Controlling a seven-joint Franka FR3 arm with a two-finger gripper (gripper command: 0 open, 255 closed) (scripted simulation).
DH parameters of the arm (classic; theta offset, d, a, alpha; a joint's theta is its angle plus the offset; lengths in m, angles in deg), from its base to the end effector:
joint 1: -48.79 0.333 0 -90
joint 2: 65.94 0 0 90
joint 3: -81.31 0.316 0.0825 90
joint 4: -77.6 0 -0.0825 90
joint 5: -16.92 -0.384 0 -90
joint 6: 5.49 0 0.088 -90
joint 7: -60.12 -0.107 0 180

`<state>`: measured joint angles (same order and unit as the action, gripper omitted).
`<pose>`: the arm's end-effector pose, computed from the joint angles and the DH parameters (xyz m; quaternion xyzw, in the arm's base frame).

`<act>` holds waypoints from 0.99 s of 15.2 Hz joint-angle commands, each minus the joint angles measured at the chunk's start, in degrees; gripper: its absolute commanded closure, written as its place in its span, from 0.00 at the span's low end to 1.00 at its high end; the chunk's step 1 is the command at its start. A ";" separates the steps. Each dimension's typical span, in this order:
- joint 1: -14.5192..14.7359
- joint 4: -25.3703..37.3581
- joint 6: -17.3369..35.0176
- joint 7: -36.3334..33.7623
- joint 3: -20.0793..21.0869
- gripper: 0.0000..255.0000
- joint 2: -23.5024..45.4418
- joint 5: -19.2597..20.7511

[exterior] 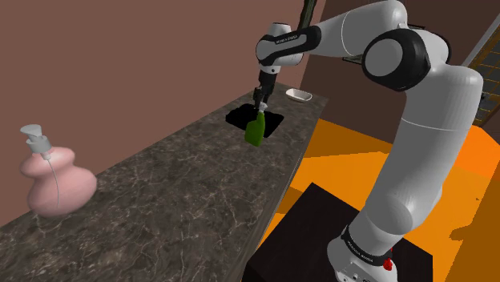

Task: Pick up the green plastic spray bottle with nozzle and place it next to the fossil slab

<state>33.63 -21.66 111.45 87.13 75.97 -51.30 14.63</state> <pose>0.5995 -0.2172 0.4362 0.9984 0.0500 0.0274 0.0051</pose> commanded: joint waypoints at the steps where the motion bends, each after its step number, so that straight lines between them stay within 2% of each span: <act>1: 0.00 0.00 0.00 0.00 0.00 0.00 0.00 0.00; 4: 0.00 0.00 0.00 0.00 0.00 0.00 0.00 0.00; 8: -0.01 4.76 -6.62 -0.18 -0.09 0.00 -1.87 0.26; 15: -0.01 4.76 -6.62 -0.18 -0.09 0.00 -1.87 0.26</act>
<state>33.62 -16.90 104.85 86.95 75.88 -53.16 14.89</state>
